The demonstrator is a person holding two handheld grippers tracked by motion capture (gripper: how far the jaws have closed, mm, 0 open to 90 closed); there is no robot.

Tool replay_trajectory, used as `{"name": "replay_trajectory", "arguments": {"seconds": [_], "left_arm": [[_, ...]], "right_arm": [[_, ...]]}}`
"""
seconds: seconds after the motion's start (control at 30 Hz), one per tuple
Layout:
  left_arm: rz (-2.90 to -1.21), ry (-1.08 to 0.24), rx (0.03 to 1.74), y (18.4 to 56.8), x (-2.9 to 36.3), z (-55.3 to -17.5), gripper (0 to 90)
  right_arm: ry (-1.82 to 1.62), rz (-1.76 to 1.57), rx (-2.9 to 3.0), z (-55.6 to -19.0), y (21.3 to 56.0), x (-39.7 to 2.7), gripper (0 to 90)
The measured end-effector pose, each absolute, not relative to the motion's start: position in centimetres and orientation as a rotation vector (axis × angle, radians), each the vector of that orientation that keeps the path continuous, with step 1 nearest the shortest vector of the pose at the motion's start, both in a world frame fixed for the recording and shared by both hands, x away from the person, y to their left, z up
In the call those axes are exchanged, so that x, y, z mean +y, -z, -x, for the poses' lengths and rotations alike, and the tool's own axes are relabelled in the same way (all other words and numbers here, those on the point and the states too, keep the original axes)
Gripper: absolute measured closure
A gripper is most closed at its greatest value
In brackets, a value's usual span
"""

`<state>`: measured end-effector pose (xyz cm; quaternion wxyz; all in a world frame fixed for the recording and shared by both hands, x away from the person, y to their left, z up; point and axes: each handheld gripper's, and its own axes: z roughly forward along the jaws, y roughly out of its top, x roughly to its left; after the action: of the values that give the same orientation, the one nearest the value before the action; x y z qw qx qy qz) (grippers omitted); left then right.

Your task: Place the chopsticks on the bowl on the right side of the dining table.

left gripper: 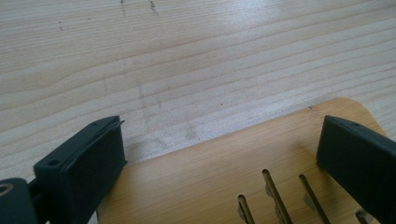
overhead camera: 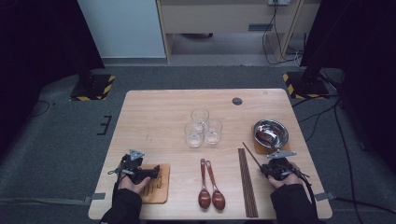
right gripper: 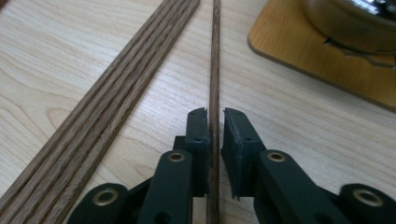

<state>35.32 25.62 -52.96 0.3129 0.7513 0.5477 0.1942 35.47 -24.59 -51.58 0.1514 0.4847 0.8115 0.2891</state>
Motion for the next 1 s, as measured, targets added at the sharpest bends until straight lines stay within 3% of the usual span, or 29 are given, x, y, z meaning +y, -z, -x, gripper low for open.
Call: {"name": "replay_trajectory", "arguments": {"seconds": [0.4, 1.0], "left_arm": [[-1.982, -0.512, 1.445, 53.0, 25.6, -35.3, 0.0], [-1.981, -0.512, 1.445, 53.0, 25.6, -35.3, 0.0]], "right_arm": [[-0.896, -1.381, 2.292, -33.4, 50.8, -25.9, 77.0], [-0.852, -1.382, 2.324, -32.5, 51.7, -26.1, 82.1]]}}
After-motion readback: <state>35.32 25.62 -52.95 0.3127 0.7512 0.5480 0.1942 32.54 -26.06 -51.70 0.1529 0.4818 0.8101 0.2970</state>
